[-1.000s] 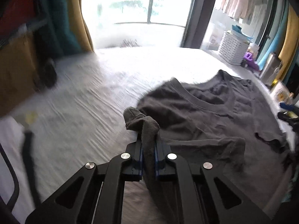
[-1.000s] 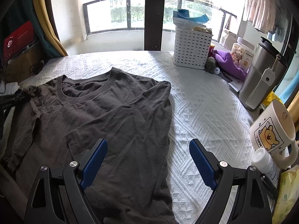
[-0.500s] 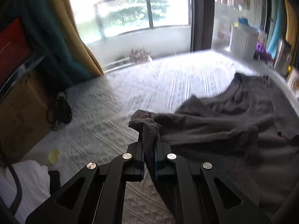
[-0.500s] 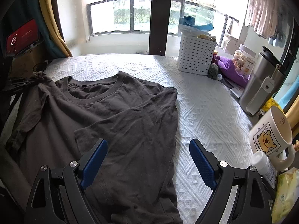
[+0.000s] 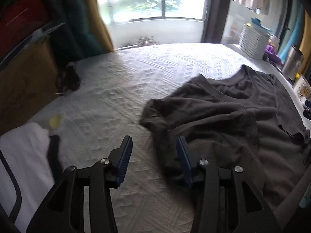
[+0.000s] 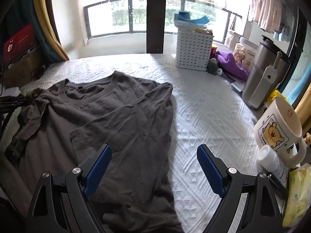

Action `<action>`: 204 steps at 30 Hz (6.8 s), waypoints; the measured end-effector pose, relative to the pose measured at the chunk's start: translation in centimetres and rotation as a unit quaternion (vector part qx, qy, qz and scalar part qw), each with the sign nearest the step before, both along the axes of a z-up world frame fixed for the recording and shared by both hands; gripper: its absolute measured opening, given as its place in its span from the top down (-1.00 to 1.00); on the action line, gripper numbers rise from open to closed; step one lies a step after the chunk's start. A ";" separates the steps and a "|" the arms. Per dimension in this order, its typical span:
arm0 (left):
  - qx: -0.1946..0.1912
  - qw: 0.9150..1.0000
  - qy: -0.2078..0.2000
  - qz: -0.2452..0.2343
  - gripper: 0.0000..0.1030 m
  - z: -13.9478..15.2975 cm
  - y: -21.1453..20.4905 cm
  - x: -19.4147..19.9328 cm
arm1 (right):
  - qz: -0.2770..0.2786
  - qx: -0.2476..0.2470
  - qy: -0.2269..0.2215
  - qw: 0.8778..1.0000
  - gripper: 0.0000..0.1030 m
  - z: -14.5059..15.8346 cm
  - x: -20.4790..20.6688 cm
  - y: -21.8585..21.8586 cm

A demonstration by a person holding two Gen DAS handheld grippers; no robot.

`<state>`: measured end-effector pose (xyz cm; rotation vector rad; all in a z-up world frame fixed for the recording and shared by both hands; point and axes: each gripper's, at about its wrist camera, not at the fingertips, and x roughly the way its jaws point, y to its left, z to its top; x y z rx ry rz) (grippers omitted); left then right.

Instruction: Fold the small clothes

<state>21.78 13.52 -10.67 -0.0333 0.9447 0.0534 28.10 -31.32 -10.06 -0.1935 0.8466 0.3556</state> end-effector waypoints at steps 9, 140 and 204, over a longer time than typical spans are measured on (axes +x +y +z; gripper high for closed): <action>-0.005 1.000 -0.009 -0.024 0.09 1.0 -2.0 -4.1 | -0.008 -0.006 -0.007 1.000 -0.75 0.5 -0.6 -0.9; -0.036 0.936 -0.336 -0.101 0.83 12.0 -7.0 -21.0 | -0.012 0.070 -0.146 0.987 0.84 8.1 -10.5 -5.5; -0.044 0.989 -0.141 -0.013 0.79 1.0 -0.6 -1.5 | -0.030 0.056 -0.042 0.997 0.84 -0.5 16.8 2.6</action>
